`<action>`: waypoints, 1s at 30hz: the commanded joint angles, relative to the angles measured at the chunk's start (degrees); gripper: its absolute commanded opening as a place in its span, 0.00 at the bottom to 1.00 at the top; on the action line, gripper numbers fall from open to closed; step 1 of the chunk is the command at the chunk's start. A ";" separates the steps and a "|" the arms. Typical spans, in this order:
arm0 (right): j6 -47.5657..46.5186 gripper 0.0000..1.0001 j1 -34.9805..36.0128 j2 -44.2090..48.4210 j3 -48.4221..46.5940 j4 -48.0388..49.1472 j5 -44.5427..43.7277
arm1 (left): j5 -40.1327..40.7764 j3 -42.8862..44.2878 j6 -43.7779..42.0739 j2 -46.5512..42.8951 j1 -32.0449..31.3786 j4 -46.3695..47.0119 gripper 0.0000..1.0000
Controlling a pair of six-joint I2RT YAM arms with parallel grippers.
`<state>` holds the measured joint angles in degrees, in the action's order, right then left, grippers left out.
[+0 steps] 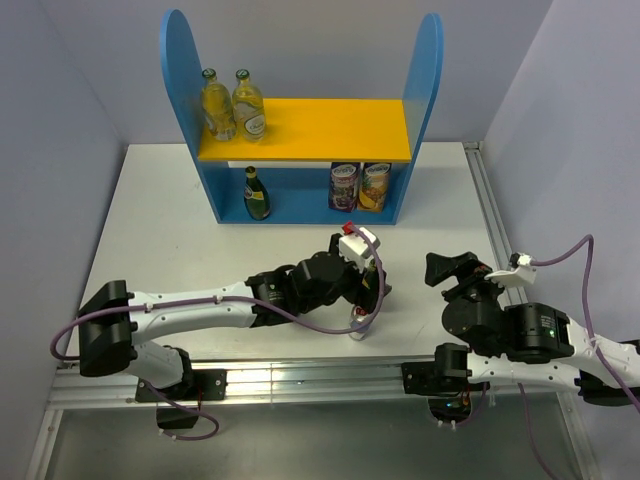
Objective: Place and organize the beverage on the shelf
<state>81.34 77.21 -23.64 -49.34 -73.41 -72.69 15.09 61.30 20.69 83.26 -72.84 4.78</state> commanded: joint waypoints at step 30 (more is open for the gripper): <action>-8.56 1.00 -0.39 5.36 2.23 7.49 -0.09 | 18.22 5.76 -3.29 15.61 -0.11 12.28 0.25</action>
<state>73.97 77.21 -19.33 -47.81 -67.99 -71.48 32.03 64.82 17.34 98.52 -72.99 14.94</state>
